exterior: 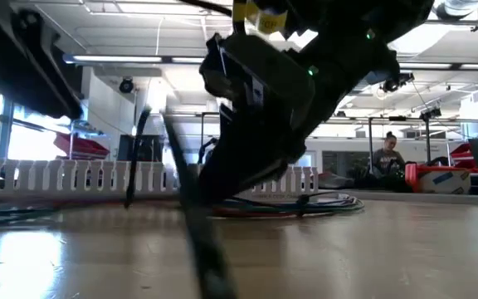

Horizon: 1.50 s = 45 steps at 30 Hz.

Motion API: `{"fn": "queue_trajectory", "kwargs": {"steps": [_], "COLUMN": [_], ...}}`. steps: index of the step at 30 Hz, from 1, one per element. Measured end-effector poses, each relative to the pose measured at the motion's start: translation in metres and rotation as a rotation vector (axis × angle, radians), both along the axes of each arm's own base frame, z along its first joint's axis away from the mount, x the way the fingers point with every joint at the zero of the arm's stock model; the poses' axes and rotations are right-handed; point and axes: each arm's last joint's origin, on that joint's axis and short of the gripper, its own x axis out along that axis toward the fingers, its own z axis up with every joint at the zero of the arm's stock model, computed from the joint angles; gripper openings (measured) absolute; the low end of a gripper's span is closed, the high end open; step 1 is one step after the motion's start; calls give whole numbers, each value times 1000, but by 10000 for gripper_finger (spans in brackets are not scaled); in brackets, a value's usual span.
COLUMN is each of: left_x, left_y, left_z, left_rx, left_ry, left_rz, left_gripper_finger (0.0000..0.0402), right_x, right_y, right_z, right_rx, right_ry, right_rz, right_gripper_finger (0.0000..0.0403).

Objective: Ziptie cables
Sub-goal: Put the cable into the cable duct

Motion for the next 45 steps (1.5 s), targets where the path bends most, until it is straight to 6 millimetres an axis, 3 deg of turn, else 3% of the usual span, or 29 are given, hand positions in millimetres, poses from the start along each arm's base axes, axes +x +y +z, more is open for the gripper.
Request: {"fn": "queue_trajectory", "kwargs": {"steps": [4,9,16,21,27,31,35,40,45], "left_x": [11,24,36,38,39,36,28,18,10], "left_y": [6,14,24,27,24,21,6,-16,-29], "left_z": [-20,-39,-60,-63,-64,-59,-36,-1,8], "left_rx": [22,2,-55,-100,-182,-200,-203,-204,-151], "left_ry": [69,130,242,294,330,332,360,332,333], "left_rz": [18,58,95,96,87,66,-27,-178,-223], "left_gripper_finger": [172,190,182,139,28,13,6,3,1], "right_x": [0,0,-1,-14,-49,-74,-88,-91,-81], "right_y": [1,2,5,18,31,32,20,2,-5], "right_z": [-4,-4,-2,18,61,79,77,62,55], "right_rx": [-8,-16,-27,-83,-310,-426,-511,-573,-634], "right_ry": [10,4,-2,15,71,171,334,468,404], "right_rz": [9,22,95,157,197,275,315,376,492], "right_gripper_finger": [59,118,139,140,140,140,141,168,213]}}
